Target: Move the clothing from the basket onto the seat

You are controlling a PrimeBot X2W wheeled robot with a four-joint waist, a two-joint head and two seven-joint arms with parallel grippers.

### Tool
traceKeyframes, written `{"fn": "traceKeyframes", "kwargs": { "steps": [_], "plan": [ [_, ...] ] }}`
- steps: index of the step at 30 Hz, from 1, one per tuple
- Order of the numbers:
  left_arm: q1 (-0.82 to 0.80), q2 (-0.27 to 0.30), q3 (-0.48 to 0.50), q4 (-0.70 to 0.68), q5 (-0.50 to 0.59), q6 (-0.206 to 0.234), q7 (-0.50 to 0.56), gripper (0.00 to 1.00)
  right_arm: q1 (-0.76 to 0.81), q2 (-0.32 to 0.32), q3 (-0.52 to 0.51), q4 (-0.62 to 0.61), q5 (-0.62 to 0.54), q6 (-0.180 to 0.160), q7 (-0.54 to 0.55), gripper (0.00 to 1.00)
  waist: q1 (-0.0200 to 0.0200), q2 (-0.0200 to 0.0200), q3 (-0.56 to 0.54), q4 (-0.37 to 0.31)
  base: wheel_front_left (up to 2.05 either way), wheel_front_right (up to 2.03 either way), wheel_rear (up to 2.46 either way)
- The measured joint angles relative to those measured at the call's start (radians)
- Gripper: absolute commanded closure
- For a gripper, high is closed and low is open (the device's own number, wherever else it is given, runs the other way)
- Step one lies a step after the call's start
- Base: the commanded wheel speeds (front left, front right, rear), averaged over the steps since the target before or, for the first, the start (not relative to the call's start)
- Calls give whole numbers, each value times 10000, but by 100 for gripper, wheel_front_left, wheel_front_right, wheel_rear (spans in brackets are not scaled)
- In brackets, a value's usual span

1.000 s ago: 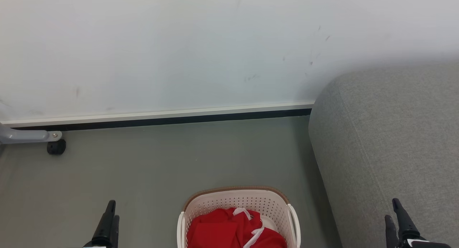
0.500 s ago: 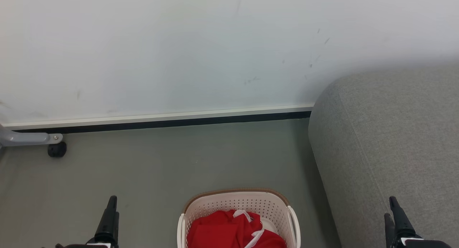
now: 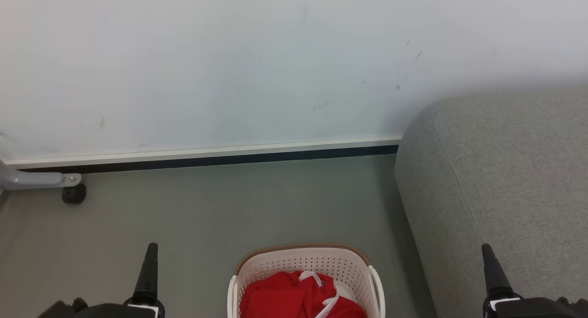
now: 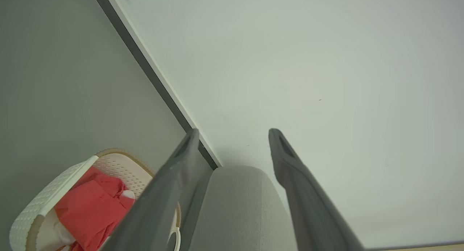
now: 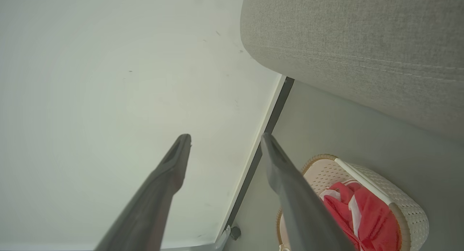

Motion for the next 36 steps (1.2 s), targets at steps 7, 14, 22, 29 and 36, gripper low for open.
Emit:
{"fn": "traceKeyframes", "kwargs": {
  "steps": [7, 14, 22, 29, 36],
  "plan": [
    [0, 111, -343, -236, 1409, 174, -211, 0, 76, -98, 420, -194, -1009, -169, -232, 0, 0, 0, -31, -3, 0, 0, 0],
    [11, 328, -767, -426, 3041, 349, -483, 0, 108, -276, 863, -324, -2226, -341, -510, 0, 0, -1, -64, -12, 0, 0, 0],
    [130, 499, -1018, -583, 4376, 529, -759, 0, 196, -408, 1254, -393, -3327, -522, -754, 0, 0, 0, -101, -22, 0, 0, 0],
    [381, 608, -1141, -669, 5446, 694, -966, 0, 208, -504, 1578, -443, -4213, -642, -974, 0, 0, 0, -137, -34, 0, 0, 0],
    [532, 660, -1220, -681, 6334, 872, -1174, 0, 221, -648, 1944, -477, -5156, -784, -1210, 0, 0, -1, -165, -30, 0, 0, 0]
  ]
}}
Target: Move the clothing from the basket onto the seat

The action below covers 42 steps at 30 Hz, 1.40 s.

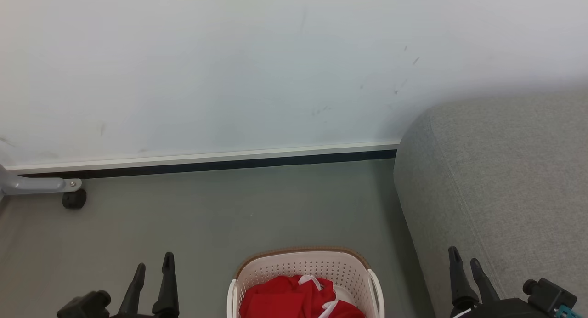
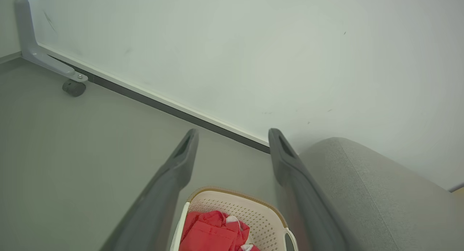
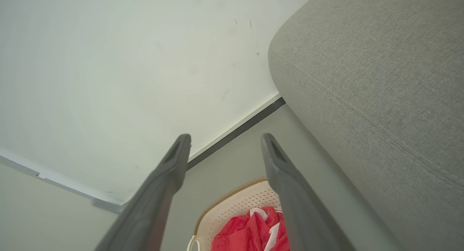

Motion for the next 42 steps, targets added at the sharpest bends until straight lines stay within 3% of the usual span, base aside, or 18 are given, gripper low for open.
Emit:
{"fn": "traceKeyframes", "kwargs": {
  "steps": [42],
  "plan": [
    [771, 151, -571, -374, 5239, 800, -1354, 0, 379, -426, 1590, -211, -4589, -627, -1317, 0, 0, 0, -120, -23, 0, 0, 0]
  ]
}}
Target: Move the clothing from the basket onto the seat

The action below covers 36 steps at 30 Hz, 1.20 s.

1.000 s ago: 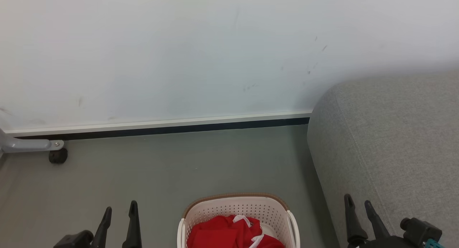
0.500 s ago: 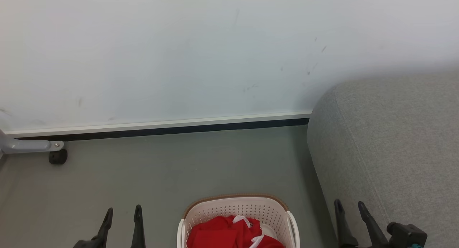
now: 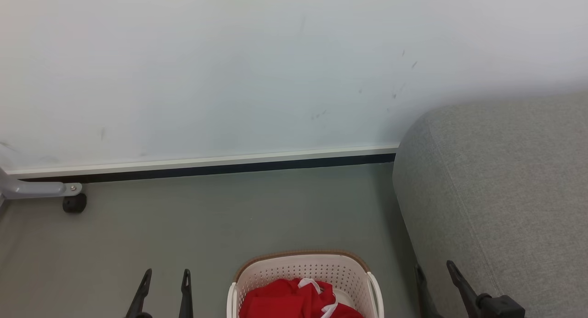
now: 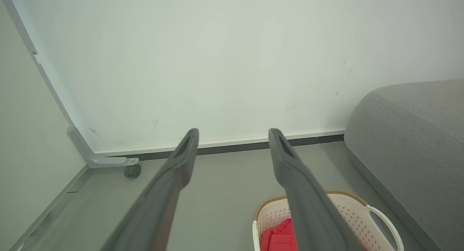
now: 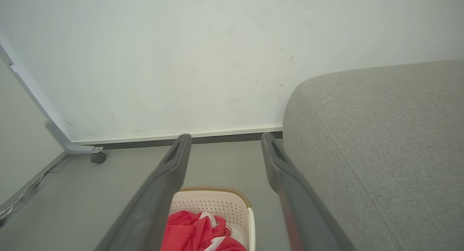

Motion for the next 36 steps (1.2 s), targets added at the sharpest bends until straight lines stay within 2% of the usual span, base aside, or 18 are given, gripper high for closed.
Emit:
{"fn": "traceKeyframes", "kwargs": {
  "steps": [6, 29, 36],
  "plan": [
    [196, 42, -90, 2, 587, 84, -111, 0, 35, -46, 157, -17, -504, -73, -119, 0, 0, 0, -36, -1, 0, 0, 0],
    [379, 46, -52, 6, 594, 59, -111, 0, 198, -54, 127, -115, -516, -73, -121, 0, 0, 1, 149, -38, 0, 0, 0],
    [180, 142, -192, 8, 702, -199, -111, 0, 200, -111, -4, -418, -617, -73, -121, 0, 0, 1, 600, -94, 0, 0, 0]
  ]
}}
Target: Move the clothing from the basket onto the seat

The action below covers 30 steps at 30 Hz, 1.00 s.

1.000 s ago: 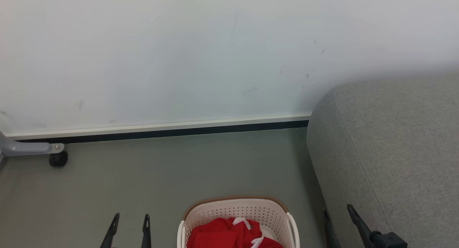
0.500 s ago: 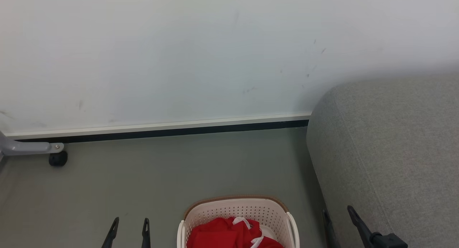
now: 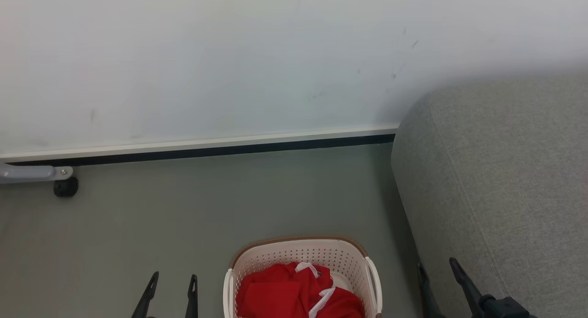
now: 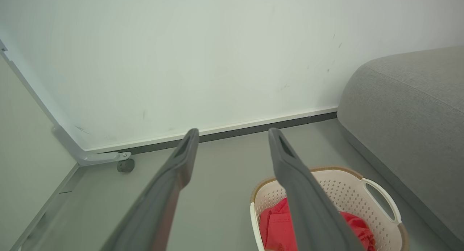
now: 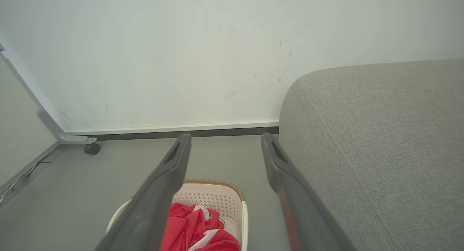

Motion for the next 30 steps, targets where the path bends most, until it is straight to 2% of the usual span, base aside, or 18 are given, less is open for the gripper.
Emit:
{"fn": "traceKeyframes", "kwargs": {
  "steps": [12, 30],
  "plan": [
    [-1173, 58, -343, 504, 238, -272, 0, 0, -730, -113, -336, -652, -259, -63, -40, 0, 3, 0, 1319, -173, 0, 0, 0],
    [-3586, -10, -1218, 2477, 874, -890, 454, 0, -2425, -115, -709, -1430, -405, -88, -69, 0, 3, 1, 3608, -892, 0, 0, 0]
  ]
}}
